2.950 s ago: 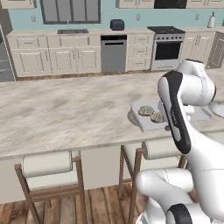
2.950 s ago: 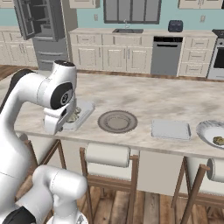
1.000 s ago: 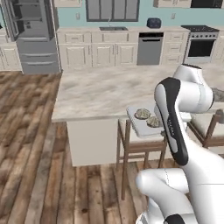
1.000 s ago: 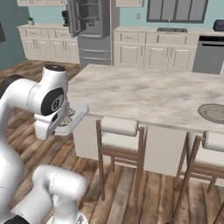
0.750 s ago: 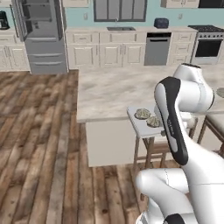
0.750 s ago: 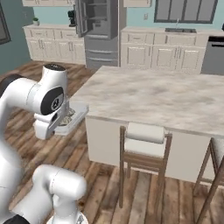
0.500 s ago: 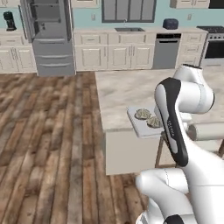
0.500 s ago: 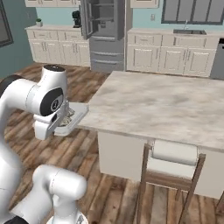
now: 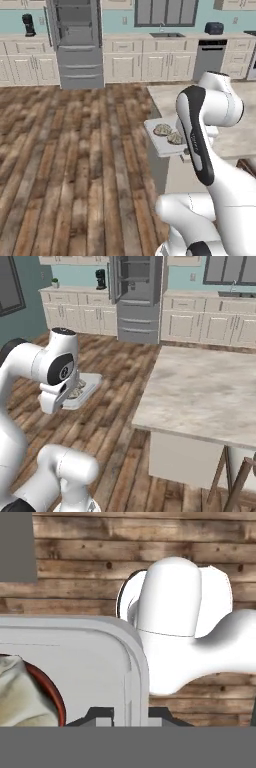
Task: Place two dumplings into each of the tupperware containers and then place the containers in the fridge.
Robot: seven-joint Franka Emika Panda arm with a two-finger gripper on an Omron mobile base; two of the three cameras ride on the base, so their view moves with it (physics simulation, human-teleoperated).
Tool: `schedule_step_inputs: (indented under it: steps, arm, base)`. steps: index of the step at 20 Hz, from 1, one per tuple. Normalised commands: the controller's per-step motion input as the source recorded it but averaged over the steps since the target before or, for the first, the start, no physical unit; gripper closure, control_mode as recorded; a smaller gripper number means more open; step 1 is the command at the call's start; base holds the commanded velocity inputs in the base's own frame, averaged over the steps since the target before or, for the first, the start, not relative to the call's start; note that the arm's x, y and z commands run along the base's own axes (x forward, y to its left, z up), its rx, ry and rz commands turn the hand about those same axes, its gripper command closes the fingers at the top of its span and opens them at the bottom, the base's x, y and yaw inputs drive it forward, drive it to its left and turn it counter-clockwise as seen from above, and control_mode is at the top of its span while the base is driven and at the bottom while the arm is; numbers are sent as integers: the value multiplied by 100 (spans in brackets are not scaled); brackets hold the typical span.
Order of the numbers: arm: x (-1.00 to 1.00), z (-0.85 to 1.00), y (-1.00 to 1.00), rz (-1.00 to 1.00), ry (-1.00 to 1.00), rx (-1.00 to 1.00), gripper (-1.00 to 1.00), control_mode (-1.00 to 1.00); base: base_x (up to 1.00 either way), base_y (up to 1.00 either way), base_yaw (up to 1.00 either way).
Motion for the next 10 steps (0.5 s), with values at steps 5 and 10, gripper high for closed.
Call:
schedule_step_inputs:
  steps: [5, 10]
  arm:
    - [0, 0, 0, 0, 0, 0, 100, 100]
    - [0, 0, 0, 0, 0, 0, 100, 100]
  base:
    - [100, 100, -7]
    - [100, 100, -14]
